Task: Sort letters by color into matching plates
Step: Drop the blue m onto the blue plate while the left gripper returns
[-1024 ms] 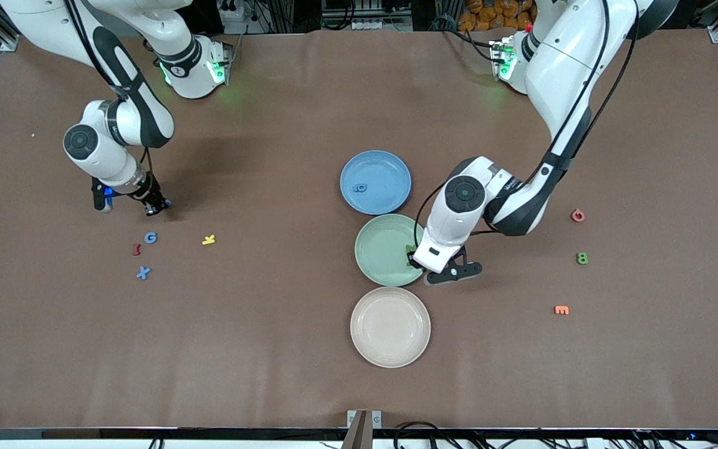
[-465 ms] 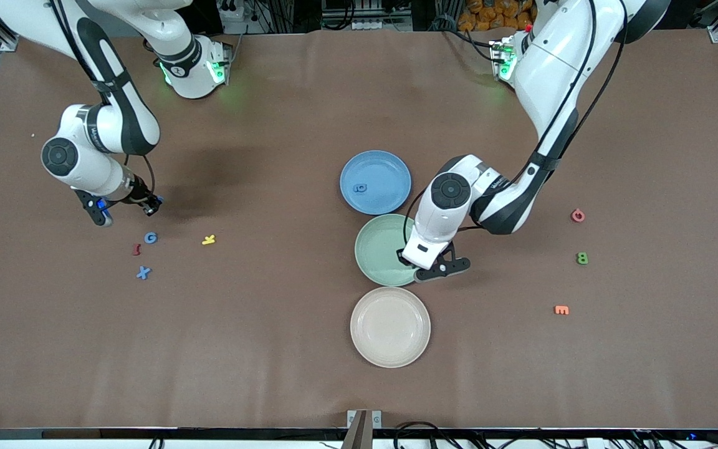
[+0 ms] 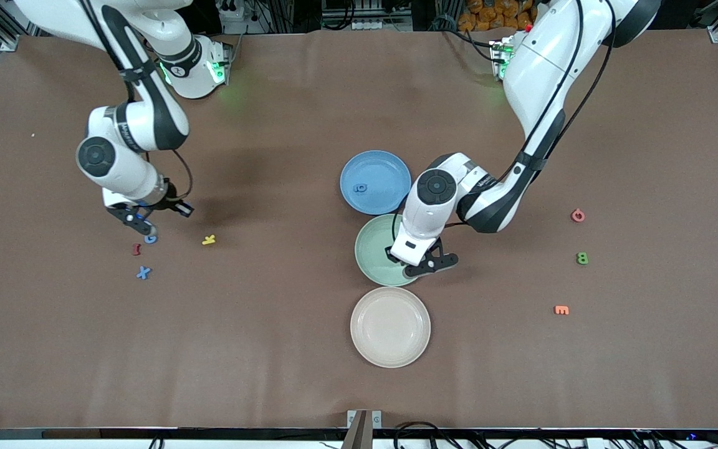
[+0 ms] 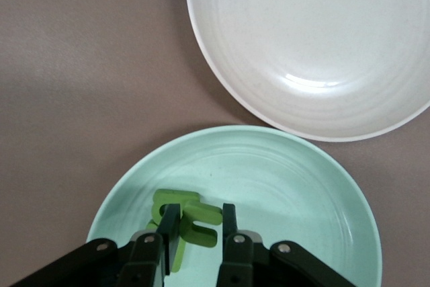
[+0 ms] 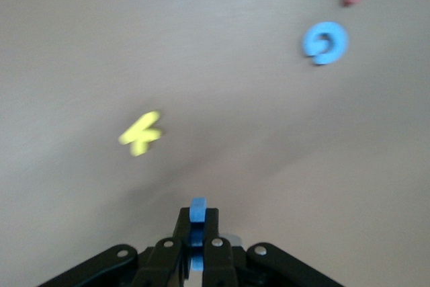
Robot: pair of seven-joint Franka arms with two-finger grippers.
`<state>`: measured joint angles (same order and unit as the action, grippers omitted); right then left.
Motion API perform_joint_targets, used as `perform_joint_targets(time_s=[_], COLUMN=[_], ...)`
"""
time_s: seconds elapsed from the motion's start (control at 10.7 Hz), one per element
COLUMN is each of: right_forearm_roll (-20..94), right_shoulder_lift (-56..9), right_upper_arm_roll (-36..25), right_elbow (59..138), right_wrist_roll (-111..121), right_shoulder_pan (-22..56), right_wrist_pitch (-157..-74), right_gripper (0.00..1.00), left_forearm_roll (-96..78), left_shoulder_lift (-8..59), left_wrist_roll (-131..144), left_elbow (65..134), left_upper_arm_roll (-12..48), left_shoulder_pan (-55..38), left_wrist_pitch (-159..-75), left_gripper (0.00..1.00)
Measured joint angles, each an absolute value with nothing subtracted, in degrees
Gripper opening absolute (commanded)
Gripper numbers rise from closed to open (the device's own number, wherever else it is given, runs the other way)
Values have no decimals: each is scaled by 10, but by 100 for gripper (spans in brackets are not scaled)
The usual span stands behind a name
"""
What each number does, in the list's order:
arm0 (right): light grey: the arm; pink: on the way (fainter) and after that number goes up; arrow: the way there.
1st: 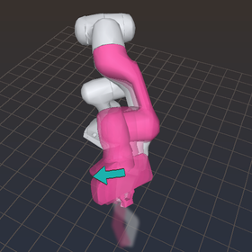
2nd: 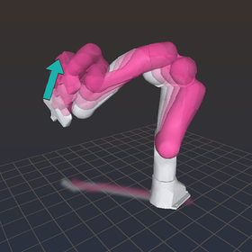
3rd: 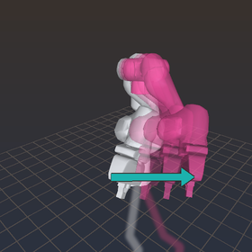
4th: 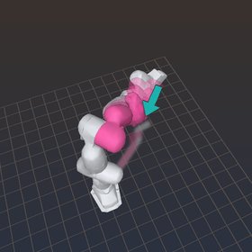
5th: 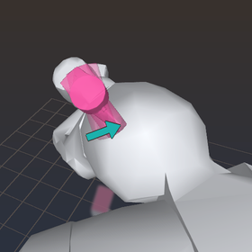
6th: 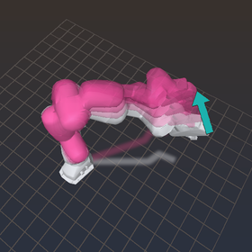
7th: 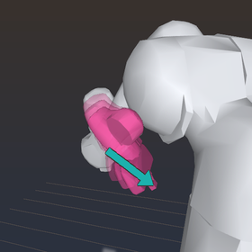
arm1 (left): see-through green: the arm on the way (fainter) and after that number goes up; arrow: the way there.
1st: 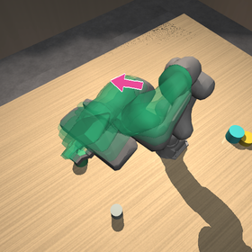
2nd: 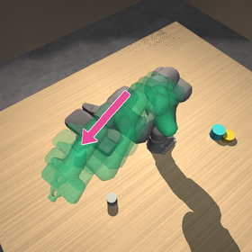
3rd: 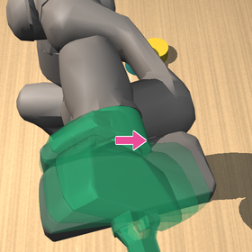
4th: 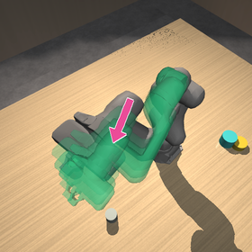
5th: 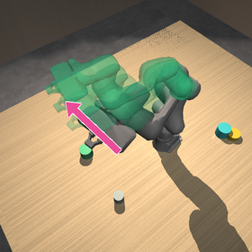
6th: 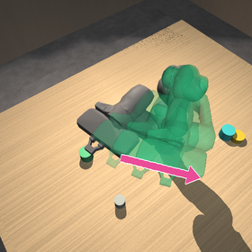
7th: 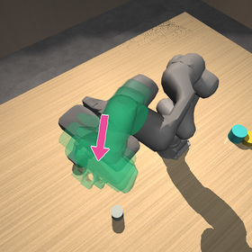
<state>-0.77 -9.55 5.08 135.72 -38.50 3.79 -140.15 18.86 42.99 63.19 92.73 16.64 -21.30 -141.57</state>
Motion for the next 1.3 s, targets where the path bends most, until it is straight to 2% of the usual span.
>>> perform_joint_targets(time_s=[0.09, 0.19, 0.56, 0.74, 1.02, 1.3], right_forearm_roll=[-8, -8, -7, -7, -7, -41], right_shoulder_lift=[-95, -95, -95, -95, -116, -194], right_upper_arm_roll=[81, 111, 232, 284, 302, 302], right_elbow=[1347, 1337, 1276, 1250, 1216, 1140], right_wrist_roll=[-377, -375, -389, -394, -393, -424], right_shoulder_pan=[38, 39, 42, 46, 92, 165], right_wrist_pitch=[-1399, -1389, -1278, -1251, -1242, -1207], right_gripper=[0, 0, 0, 0, 0, 0], left_forearm_roll=[189, 189, 189, 189, 188, 187], left_shoulder_lift=[434, 437, 434, 412, 362, 338], left_wrist_roll=[633, 635, 644, 597, 442, 314], left_elbow=[925, 923, 905, 893, 890, 901], left_upper_arm_roll=[166, 166, 157, 153, 162, 163], left_shoulder_pan=[-214, -214, -207, -171, -98, -52], left_wrist_pitch=[-1416, -1416, -1416, -1407, -1334, -1293], left_gripper=[87, 100, 100, 100, 100, 100])
